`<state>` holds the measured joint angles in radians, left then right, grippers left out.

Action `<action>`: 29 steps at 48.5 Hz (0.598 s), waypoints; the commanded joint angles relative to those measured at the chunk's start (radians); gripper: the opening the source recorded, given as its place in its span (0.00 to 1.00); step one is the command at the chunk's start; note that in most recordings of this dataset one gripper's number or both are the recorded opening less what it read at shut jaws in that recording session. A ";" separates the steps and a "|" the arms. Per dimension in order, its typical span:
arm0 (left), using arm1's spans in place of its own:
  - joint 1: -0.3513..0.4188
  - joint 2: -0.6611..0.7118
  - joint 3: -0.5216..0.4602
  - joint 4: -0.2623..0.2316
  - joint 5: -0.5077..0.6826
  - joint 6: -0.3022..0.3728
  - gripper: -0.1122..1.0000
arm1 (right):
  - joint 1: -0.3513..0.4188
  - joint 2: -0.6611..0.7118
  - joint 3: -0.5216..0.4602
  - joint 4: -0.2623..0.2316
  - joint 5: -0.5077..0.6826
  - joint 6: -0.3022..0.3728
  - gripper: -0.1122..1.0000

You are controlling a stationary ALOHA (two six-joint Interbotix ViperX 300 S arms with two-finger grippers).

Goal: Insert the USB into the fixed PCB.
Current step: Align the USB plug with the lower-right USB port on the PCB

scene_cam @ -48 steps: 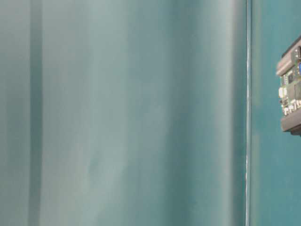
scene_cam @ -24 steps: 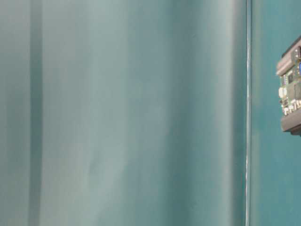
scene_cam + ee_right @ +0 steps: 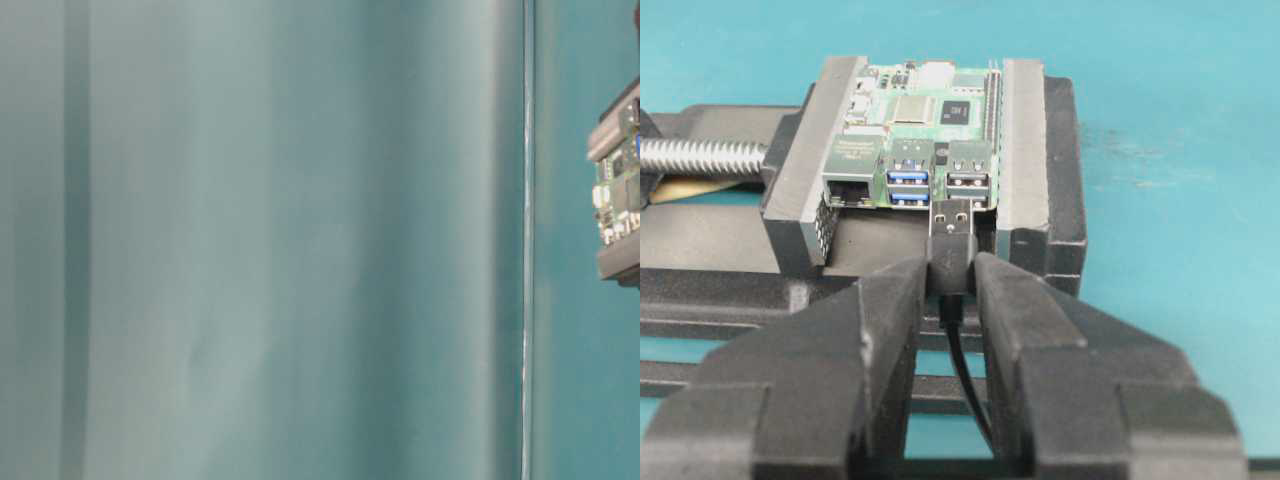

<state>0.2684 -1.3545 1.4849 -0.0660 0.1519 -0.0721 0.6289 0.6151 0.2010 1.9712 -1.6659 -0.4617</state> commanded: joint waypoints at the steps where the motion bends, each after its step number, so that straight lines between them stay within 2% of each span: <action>1: 0.000 0.008 -0.028 0.002 -0.005 -0.002 0.42 | -0.003 -0.046 -0.002 -0.011 -0.005 0.000 0.29; 29: 0.000 0.009 -0.028 0.003 -0.005 -0.002 0.42 | -0.018 -0.046 0.005 -0.009 0.006 0.000 0.29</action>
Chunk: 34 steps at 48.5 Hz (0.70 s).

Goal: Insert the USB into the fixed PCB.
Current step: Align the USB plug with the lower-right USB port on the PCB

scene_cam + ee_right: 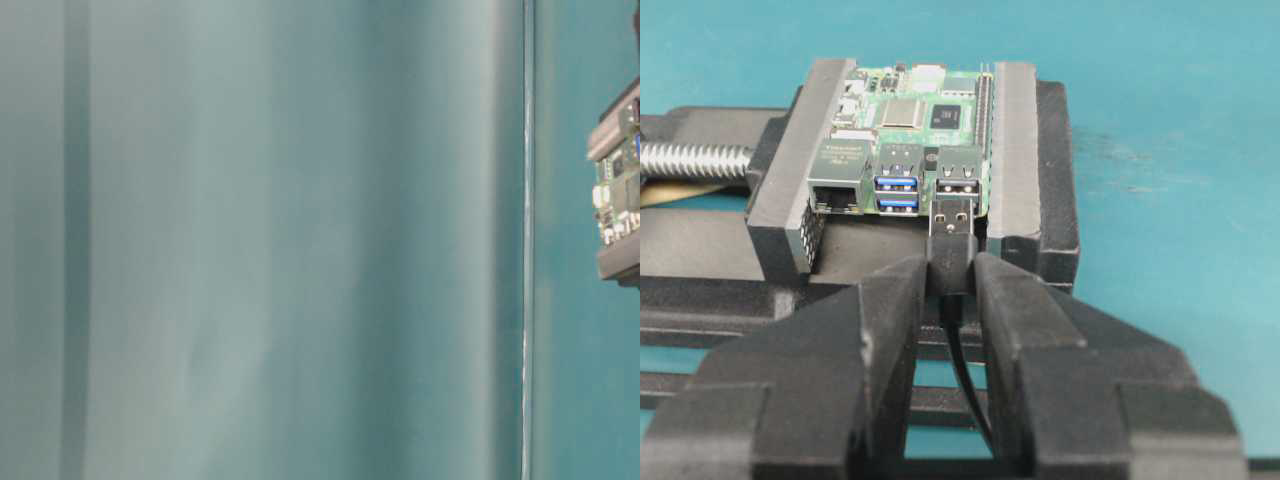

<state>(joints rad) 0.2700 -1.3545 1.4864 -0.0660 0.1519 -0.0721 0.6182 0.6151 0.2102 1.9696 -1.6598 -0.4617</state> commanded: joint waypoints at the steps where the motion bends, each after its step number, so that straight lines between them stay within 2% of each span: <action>1: -0.002 0.008 -0.029 0.002 -0.005 -0.002 0.42 | -0.009 -0.046 -0.006 -0.008 0.002 0.000 0.29; 34: -0.002 0.008 -0.029 0.002 -0.005 -0.002 0.42 | -0.020 -0.046 0.009 -0.008 0.009 0.003 0.29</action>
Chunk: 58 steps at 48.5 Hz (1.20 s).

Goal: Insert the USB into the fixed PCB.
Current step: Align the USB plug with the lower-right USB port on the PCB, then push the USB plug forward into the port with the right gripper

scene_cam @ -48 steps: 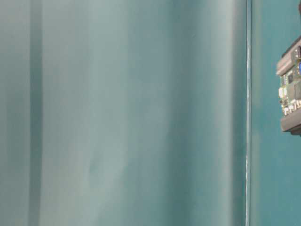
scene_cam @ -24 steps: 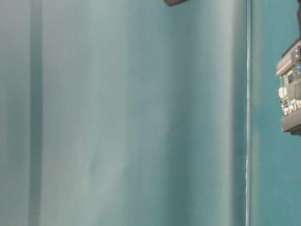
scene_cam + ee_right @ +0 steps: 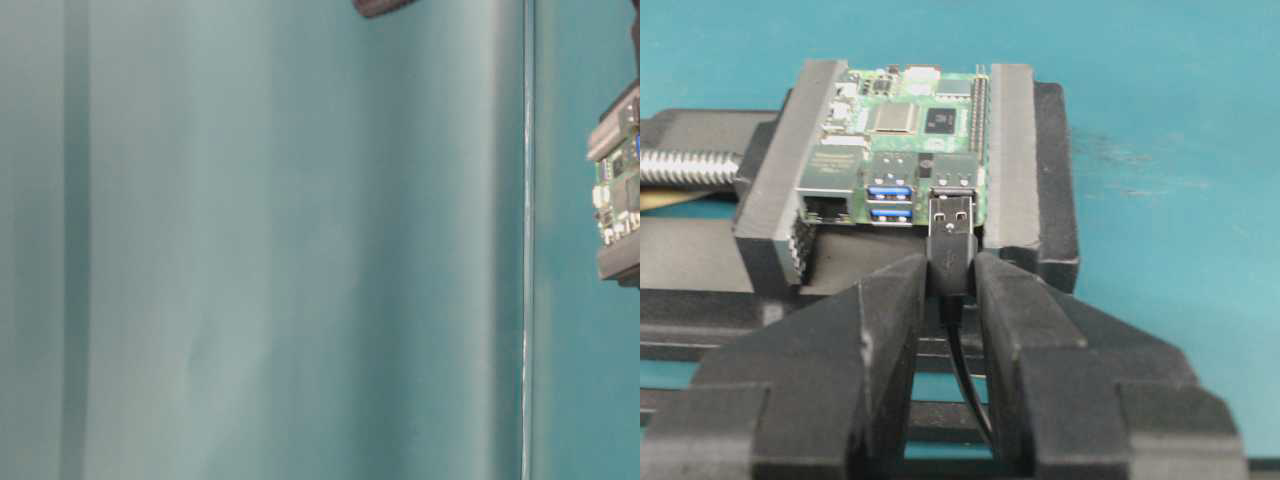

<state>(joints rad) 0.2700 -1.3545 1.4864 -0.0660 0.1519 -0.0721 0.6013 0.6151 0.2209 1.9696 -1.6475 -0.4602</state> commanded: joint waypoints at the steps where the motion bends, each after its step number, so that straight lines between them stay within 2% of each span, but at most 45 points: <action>1: -0.002 0.009 -0.029 0.002 -0.005 -0.002 0.42 | -0.003 -0.046 -0.002 -0.009 -0.003 0.002 0.29; 11: -0.002 0.008 -0.029 0.002 -0.005 -0.002 0.42 | -0.002 -0.046 -0.003 -0.011 -0.003 0.003 0.29; 22: -0.002 0.008 -0.029 0.002 -0.005 -0.002 0.42 | -0.006 -0.046 -0.006 -0.035 -0.005 0.003 0.29; 58: -0.002 0.008 -0.029 0.003 -0.005 -0.002 0.42 | -0.029 -0.060 -0.002 -0.040 -0.006 0.000 0.29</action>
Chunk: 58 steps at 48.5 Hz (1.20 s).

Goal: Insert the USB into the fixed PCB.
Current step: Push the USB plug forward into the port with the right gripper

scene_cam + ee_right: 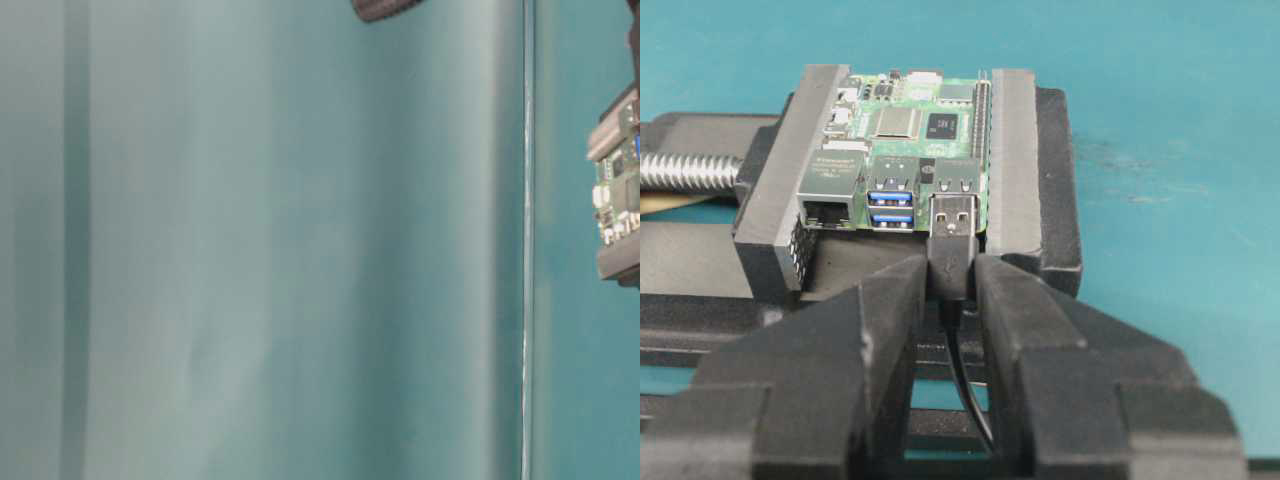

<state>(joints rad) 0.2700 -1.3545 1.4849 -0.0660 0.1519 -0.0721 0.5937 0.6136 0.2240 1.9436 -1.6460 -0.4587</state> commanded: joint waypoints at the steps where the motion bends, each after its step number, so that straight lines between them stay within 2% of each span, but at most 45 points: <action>1: -0.003 0.008 -0.028 0.003 -0.005 -0.002 0.42 | -0.023 -0.060 -0.005 -0.015 -0.008 -0.002 0.29; 44: -0.003 0.008 -0.028 0.002 -0.005 -0.002 0.42 | -0.029 -0.069 0.009 -0.026 -0.018 -0.002 0.29; 58: -0.002 0.009 -0.028 0.002 -0.005 -0.002 0.42 | -0.046 -0.069 0.009 -0.063 -0.018 0.000 0.29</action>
<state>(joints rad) 0.2700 -1.3545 1.4849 -0.0660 0.1519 -0.0721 0.5937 0.5937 0.2393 1.9052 -1.6490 -0.4587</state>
